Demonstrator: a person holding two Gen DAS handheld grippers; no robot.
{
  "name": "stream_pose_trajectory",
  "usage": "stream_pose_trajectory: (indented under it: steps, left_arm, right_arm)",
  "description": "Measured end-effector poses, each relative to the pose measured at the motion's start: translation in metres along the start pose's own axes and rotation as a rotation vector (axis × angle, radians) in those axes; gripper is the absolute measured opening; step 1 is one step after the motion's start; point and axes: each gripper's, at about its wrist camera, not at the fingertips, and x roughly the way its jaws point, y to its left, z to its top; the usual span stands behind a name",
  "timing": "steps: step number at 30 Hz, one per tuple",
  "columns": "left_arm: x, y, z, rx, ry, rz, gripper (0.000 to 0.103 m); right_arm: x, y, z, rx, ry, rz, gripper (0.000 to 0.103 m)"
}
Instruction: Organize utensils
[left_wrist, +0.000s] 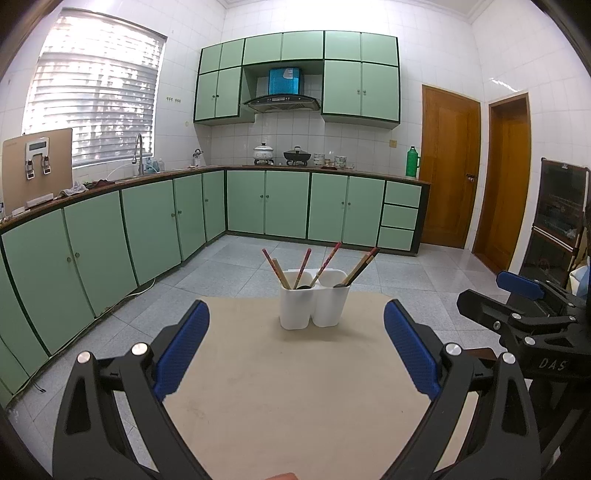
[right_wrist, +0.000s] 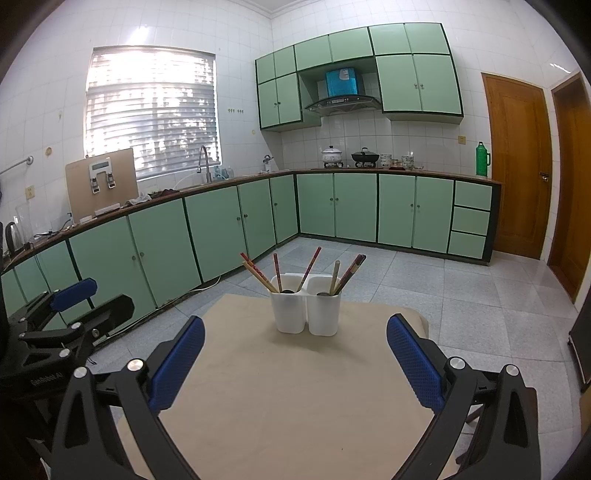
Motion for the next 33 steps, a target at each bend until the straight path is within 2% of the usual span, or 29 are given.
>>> stream_pose_trajectory:
  steps: [33]
  left_arm:
    - [-0.0018, 0.0023, -0.0003, -0.004, 0.002, 0.001, 0.093]
  right_arm:
    - [0.0003, 0.0004, 0.0001, 0.000, 0.001, -0.001, 0.097]
